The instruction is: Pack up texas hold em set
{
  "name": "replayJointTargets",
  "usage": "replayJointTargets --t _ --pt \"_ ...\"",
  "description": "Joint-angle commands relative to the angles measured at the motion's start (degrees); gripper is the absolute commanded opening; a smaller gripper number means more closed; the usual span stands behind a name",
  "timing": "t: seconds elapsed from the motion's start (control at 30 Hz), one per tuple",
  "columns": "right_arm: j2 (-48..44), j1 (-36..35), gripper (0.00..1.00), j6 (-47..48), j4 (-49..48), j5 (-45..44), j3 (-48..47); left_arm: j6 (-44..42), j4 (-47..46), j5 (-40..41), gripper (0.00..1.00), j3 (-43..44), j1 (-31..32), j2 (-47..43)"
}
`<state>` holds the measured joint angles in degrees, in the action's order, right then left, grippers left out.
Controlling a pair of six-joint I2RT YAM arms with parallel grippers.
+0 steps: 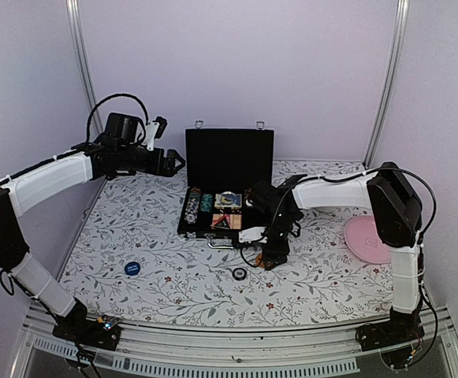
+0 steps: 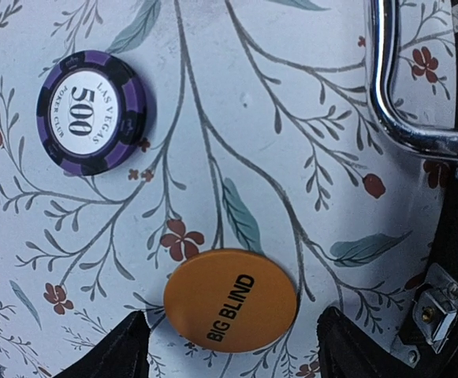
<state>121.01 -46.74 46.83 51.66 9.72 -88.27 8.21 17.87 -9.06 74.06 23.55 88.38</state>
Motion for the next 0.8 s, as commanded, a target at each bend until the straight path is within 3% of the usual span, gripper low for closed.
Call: replayJointTargets --t 0.0,0.77 --pt "2.5 -1.2 0.69 -1.1 -0.6 -0.6 0.1 0.2 -0.4 -1.0 0.96 -0.3 -0.8 -0.6" --pt "5.4 -4.4 0.54 -3.5 2.1 -8.1 1.0 0.2 -0.3 -1.2 0.96 -0.3 -0.9 -0.7"
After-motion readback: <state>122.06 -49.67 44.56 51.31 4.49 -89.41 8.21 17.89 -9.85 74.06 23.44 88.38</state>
